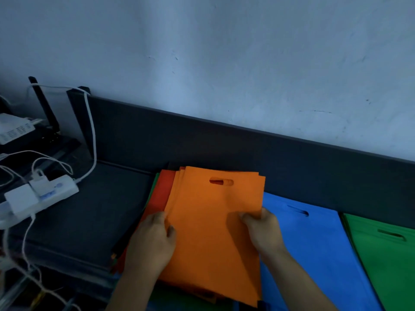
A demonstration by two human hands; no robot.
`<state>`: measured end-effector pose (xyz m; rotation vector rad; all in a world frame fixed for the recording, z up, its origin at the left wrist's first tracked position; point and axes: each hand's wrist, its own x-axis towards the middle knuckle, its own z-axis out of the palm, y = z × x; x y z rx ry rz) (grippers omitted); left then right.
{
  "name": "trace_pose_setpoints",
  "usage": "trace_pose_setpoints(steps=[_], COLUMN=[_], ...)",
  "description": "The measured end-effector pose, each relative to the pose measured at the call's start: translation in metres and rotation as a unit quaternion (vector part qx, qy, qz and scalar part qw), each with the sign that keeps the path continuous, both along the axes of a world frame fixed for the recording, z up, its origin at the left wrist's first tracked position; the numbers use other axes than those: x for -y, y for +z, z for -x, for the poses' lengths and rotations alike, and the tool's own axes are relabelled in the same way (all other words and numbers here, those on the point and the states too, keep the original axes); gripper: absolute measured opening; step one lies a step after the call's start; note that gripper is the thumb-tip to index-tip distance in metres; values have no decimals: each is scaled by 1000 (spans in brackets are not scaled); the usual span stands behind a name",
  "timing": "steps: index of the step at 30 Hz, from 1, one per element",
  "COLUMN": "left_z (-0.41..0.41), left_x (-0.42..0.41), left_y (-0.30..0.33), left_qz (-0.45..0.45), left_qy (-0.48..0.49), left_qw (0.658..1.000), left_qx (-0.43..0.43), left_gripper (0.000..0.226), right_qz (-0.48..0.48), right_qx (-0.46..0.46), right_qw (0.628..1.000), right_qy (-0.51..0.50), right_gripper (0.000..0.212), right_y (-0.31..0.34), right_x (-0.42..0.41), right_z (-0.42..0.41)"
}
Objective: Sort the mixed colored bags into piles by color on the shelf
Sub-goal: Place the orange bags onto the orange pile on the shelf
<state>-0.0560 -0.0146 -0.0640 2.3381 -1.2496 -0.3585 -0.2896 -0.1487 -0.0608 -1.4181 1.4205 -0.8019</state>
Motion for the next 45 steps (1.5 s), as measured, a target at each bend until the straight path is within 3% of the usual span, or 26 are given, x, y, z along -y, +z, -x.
trace_pose_setpoints(steps=[4,8,11,13,19,26,30,33,35,37,40,45], left_z=[-5,0,3,-1,-30,-34,-46,-54,-44,-24,18,70], left_x=[0,3,6,7,16,28,35,42,44,46,54,101], left_y=[-7,-5,5,12,24,20,17,15,23,31,44,-4], left_qz=[-70,-75,31,98,79,114,116,94,149,191,87,88], left_qy=[-24,-46,-35,5,98,107,114,124,123,87,-32,-240], left_qw=[995,995,995,977,900,929,945,977,980,972,934,879], left_qx=[73,57,-84,-192,-418,-335,-283,-144,-54,-105,-345,-403], left_gripper=[57,60,57,52,48,30,32,37,44,51,61,49], right_qz=[-11,-65,-120,-145,-135,-106,-72,-84,-109,-129,-130,-84], right_qx=[30,102,163,183,163,79,37,70,117,149,169,123], right_qw=[999,992,979,972,976,991,996,992,985,979,976,988], right_qy=[-36,-31,7,28,49,6,-40,-58,-63,-59,-52,-49], right_gripper=[10,13,26,29,32,15,13,12,12,21,27,24], right_y=[9,15,16,15,7,8,14,23,30,36,45,64], right_x=[-4,-3,-7,-10,-11,-11,-9,-9,-8,-8,-12,-20], right_z=[25,40,36,32,22,17,32,51,65,80,97,142])
